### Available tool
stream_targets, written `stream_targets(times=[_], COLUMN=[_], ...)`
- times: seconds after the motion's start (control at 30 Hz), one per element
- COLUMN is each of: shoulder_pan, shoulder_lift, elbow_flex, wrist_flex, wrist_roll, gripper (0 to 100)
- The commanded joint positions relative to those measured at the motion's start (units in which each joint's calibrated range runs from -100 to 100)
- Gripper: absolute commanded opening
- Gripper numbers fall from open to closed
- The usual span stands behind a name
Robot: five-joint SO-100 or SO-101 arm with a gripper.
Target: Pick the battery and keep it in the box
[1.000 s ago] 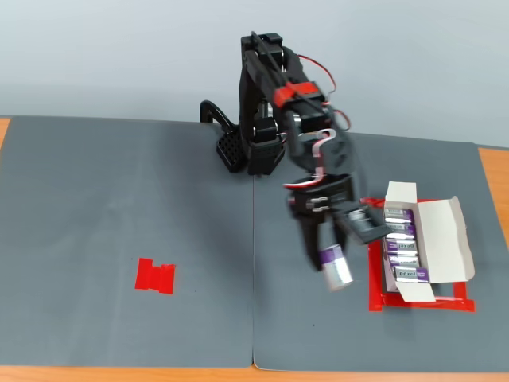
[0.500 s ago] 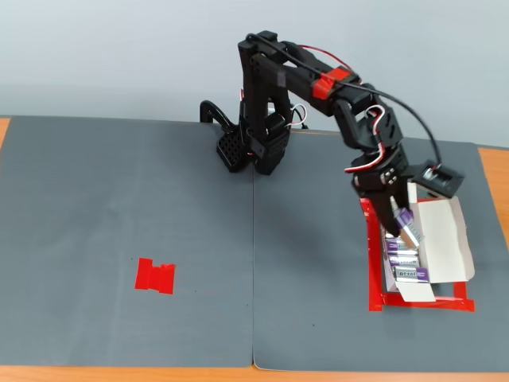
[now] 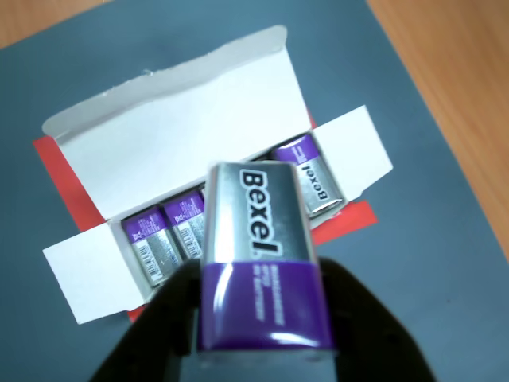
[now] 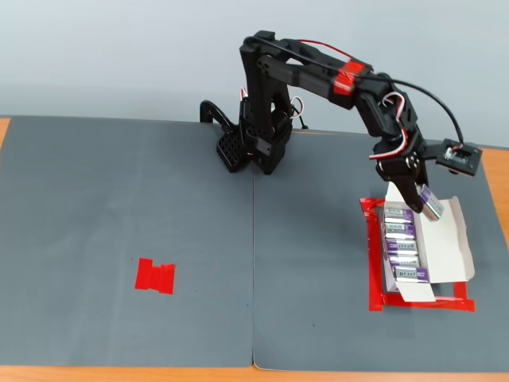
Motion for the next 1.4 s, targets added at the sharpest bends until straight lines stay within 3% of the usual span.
stream_targets(times=[0.0,0.63,1.23,1.37], shoulder_pan=[-0.3,0.1,0.0,-0.2], shoulder_lift=[0.5,10.2,12.6,12.8], elbow_flex=[1.0,0.7,0.7,0.0], wrist_flex=[-0.2,-5.2,-8.0,-8.0], wrist_roll=[-0.6,-4.0,-4.0,-4.1], gripper=[11,12,12,18])
